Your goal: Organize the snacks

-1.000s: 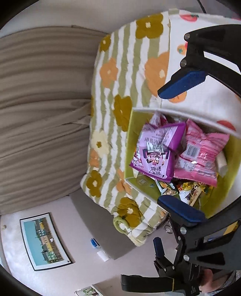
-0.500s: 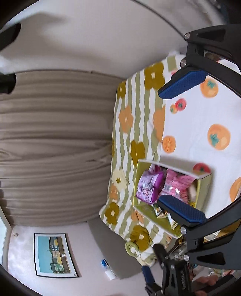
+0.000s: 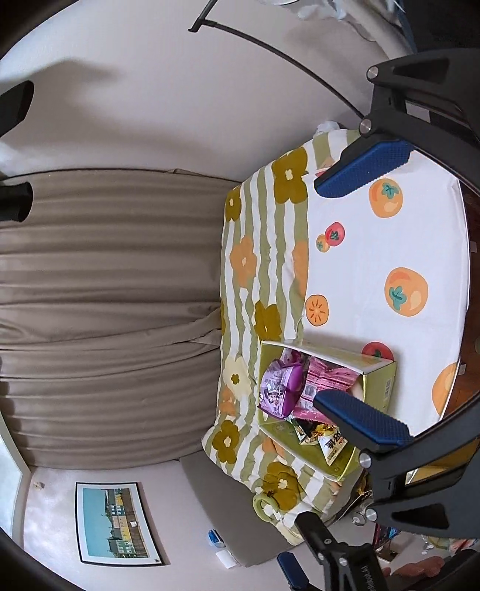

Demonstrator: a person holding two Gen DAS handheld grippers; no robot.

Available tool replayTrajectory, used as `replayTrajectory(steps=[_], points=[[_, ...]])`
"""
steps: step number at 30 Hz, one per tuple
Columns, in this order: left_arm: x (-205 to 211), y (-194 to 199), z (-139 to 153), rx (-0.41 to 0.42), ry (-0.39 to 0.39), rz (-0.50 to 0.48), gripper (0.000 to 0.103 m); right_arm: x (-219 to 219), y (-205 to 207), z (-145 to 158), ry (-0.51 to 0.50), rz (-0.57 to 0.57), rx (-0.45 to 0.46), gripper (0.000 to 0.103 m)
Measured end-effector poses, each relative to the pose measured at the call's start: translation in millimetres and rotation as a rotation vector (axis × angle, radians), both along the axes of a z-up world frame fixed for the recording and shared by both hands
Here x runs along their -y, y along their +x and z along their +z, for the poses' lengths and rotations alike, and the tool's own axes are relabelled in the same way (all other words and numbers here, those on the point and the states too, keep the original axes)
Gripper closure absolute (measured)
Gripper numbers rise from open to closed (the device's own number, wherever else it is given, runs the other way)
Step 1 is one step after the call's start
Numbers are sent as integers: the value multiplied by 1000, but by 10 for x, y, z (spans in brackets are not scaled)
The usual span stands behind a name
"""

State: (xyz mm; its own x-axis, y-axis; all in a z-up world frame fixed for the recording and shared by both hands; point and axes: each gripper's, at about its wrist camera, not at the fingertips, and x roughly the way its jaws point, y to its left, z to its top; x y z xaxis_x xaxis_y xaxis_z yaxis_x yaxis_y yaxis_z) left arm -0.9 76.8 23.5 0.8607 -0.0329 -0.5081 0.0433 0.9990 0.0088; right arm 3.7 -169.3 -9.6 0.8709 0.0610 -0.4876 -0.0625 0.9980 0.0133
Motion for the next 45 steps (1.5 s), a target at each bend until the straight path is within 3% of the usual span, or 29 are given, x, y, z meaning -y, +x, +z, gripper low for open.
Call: replayTrajectory(steps=[45], points=[[100, 8, -6, 8, 1, -7, 1, 82, -5, 27, 15, -26, 17, 0]])
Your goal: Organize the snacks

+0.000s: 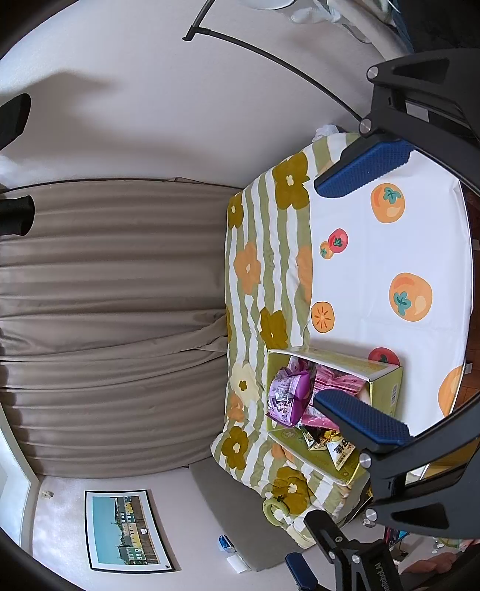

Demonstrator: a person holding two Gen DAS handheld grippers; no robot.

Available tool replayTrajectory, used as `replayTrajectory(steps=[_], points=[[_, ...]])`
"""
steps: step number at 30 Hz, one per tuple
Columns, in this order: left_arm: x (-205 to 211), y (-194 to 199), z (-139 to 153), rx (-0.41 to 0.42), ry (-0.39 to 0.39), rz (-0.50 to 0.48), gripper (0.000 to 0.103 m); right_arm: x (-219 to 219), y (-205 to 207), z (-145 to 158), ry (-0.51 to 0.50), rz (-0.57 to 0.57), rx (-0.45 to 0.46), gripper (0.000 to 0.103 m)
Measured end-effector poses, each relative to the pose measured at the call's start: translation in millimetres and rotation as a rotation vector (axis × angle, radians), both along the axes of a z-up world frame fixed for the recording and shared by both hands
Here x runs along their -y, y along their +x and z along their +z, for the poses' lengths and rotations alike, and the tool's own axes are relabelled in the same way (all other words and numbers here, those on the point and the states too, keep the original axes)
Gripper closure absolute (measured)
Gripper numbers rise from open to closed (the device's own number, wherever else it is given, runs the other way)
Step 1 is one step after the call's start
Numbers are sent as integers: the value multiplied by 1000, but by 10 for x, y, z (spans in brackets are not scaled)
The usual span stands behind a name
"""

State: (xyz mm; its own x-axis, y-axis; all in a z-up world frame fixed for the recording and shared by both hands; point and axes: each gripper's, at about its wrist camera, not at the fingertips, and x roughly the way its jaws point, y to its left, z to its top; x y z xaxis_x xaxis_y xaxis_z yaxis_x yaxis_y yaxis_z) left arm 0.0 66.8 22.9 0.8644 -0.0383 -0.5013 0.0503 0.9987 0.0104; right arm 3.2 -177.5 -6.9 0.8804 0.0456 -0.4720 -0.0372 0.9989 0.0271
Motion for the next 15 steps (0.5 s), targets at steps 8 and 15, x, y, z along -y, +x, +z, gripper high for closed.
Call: replayTrajectory(steps=[8, 15], points=[[14, -35, -4, 5, 25, 30, 1, 13, -1, -1, 1, 1, -3, 0], [-29, -70, -51, -2, 14, 40, 1, -20, -29, -28, 2, 3, -18, 0]])
